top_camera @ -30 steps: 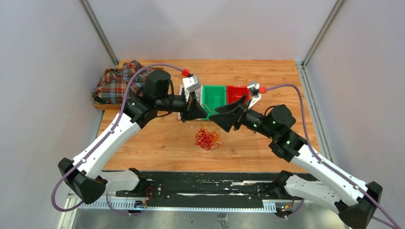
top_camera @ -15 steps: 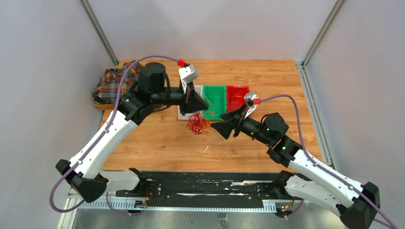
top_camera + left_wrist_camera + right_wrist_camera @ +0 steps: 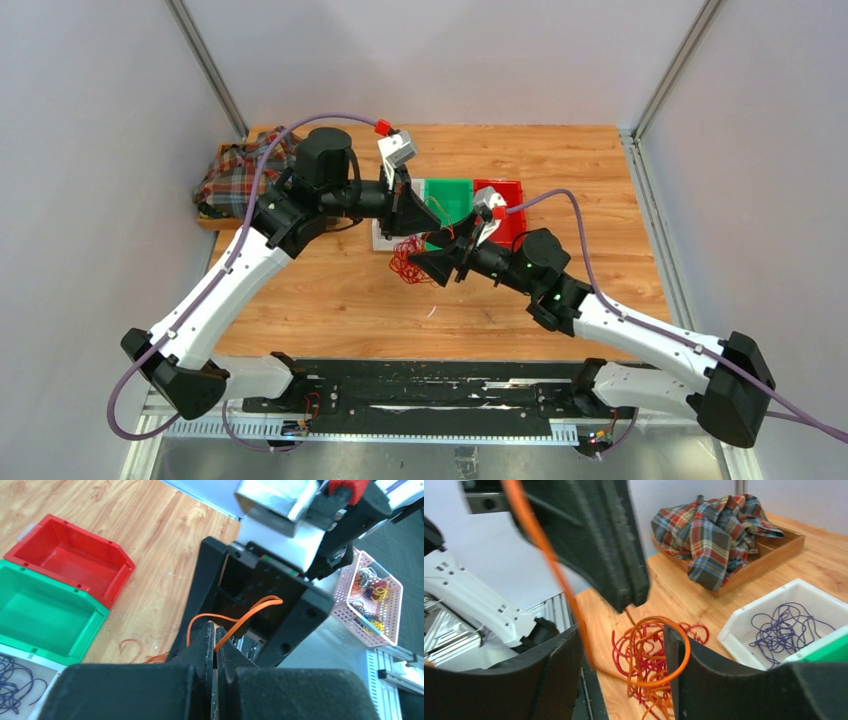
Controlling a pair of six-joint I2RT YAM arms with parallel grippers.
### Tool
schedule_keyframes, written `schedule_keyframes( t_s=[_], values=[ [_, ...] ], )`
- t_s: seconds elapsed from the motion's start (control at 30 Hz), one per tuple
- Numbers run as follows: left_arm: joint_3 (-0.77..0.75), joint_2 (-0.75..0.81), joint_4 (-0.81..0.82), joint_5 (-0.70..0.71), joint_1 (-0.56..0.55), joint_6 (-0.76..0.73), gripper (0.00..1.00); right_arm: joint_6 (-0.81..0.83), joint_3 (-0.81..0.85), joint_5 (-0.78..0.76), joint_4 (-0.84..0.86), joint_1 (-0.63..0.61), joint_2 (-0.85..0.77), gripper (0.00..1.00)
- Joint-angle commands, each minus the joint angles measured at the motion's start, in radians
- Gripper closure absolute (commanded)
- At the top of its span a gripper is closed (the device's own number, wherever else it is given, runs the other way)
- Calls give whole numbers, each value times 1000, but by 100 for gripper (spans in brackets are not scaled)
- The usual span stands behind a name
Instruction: Untangle the cables
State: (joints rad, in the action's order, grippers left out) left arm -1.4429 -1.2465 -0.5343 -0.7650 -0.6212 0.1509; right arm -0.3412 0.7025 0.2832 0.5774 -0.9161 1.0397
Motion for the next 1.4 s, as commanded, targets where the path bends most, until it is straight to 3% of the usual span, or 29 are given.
schedule_keyframes(
  t_s=[0.0,0.33,0.53,0.73,1.07,1.37],
  values=[
    [-53,-7,23,-46,-14,53,99,22,48,-82,73,-15,51,45],
    [-99,-22,20,-115,-18,94,99,-2,81,-153,129,-15,152,61],
    [-212,-41,-4,-96,-18,57,99,-86,-59,-164,175,-14,168,63],
    [-338,-57,-13,-40,-18,16,99,-161,-246,-210,257,-18,136,57],
    [-516,-93,-29,48,-18,-63,99,-207,-333,-232,193,-29,149,49],
    [-741,-145,-2,253,-18,-181,99,-205,-345,-310,180,-79,217,36]
  ],
)
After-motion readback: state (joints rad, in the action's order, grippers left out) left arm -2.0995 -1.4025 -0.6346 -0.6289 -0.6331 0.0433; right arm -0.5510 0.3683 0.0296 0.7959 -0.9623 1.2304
